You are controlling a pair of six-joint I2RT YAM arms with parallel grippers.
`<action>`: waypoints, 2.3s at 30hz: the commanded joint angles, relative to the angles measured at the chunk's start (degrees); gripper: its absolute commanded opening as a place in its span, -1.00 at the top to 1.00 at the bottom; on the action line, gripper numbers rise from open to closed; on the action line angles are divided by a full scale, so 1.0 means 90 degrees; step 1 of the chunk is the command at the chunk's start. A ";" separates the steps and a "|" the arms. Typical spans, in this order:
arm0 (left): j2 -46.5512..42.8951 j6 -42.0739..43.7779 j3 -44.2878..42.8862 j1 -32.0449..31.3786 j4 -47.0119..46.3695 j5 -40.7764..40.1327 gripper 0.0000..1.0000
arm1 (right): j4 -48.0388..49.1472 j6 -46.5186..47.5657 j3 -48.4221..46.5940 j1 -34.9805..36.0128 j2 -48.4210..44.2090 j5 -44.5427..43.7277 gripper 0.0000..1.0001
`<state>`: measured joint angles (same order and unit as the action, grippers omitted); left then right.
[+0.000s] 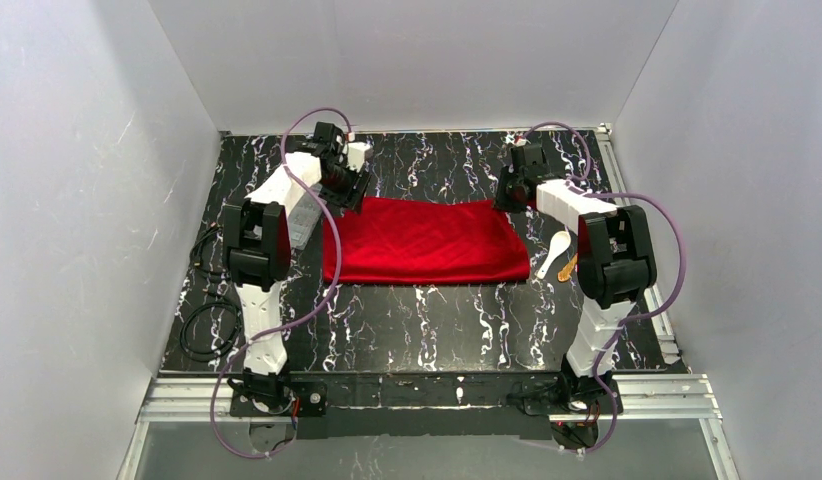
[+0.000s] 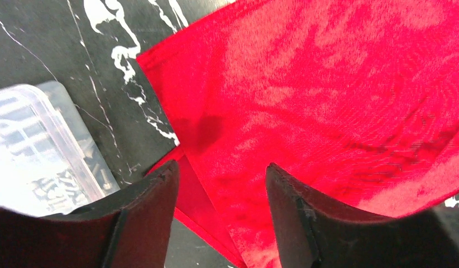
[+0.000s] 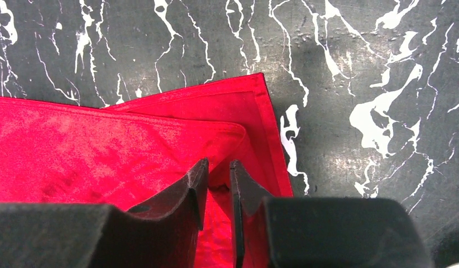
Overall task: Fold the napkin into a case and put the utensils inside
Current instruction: Smooth out the rectangle-folded napkin at the center of the board.
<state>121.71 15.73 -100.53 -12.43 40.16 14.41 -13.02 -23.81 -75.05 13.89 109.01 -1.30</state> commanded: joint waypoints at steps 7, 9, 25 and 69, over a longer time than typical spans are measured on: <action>0.0402 -0.0555 -0.0167 0.0095 -0.0703 -0.0305 -0.15 | 0.0255 -0.0083 0.0135 -0.0009 -0.0382 0.0106 0.48; 0.0421 -0.0601 -0.0070 0.0101 -0.0874 -0.0339 -0.14 | 0.0254 -0.0086 0.0151 -0.0009 -0.0416 0.0111 0.48; 0.0617 -0.1076 0.0082 0.0155 -0.1511 -0.0777 -0.13 | 0.0328 -0.0191 0.0208 -0.0010 -0.0632 0.0341 0.56; 0.0735 -0.2136 -0.0062 0.0179 -0.1346 -0.0607 0.05 | 0.0546 -0.0428 0.0291 -0.0002 -0.0691 0.0649 0.62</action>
<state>128.29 -2.81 -100.64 -10.98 26.92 11.05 -10.02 -27.11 -72.16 13.89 105.56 3.49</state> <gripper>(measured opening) 0.485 0.198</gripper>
